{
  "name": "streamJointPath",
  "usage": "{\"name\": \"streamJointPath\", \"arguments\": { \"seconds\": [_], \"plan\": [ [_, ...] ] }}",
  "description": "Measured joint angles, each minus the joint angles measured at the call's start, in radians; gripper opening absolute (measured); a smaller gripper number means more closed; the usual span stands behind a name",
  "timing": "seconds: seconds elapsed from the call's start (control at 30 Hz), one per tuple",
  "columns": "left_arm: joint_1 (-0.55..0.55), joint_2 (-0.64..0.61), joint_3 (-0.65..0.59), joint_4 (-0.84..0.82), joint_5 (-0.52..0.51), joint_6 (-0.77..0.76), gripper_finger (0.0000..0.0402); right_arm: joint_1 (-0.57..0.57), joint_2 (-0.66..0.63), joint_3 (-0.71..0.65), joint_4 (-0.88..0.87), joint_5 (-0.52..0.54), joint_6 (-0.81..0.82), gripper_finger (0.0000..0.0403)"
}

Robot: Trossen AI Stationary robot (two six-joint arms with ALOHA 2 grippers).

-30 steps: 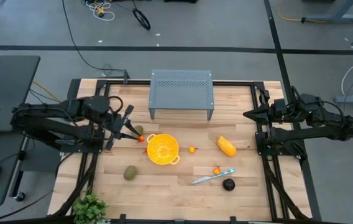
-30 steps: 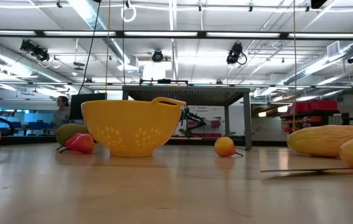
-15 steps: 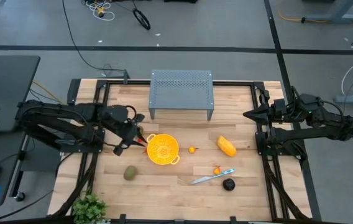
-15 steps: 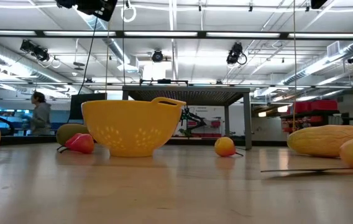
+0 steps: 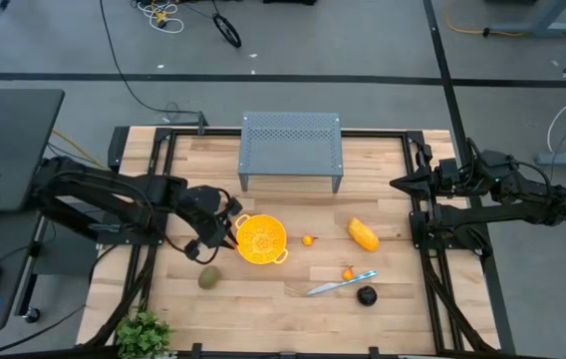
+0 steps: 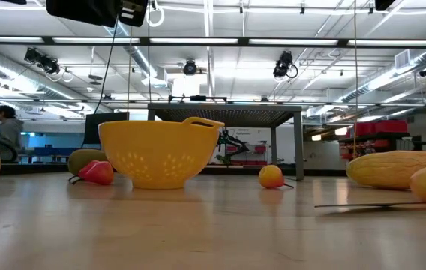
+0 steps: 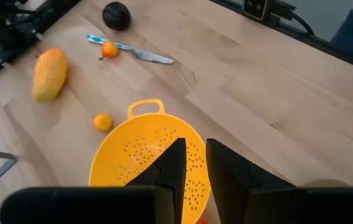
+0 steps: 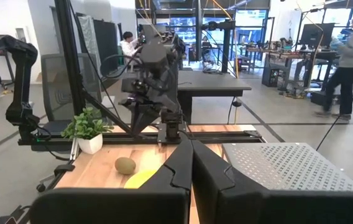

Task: Pick & Place Fruit
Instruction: Put the yellow strainer bowl on the shelf

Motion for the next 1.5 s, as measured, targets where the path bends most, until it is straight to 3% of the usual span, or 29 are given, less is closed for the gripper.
{"name": "streamJointPath", "arguments": {
  "seconds": [0.2,0.37,0.73,0.93,1.5],
  "plan": [
    [-0.005,0.025,0.000,-0.003,-0.006,-0.012,0.0071,0.000,0.000,0.000,0.000,0.000,0.000,0.0008],
    [-0.009,0.034,0.000,0.004,-0.070,-0.042,0.0087,0.000,0.000,0.000,0.000,0.000,0.000,0.0008],
    [-0.022,0.034,0.000,0.000,-0.132,-0.037,0.0244,0.000,0.000,0.000,0.000,0.000,0.000,0.0008],
    [-0.022,0.034,0.000,0.000,-0.168,-0.037,0.0296,0.000,0.000,0.000,0.000,0.000,0.000,0.0008],
    [-0.068,0.050,-0.086,0.025,-0.169,-0.008,0.0306,0.000,0.000,0.000,0.000,0.000,0.000,0.0008]
  ]
}}
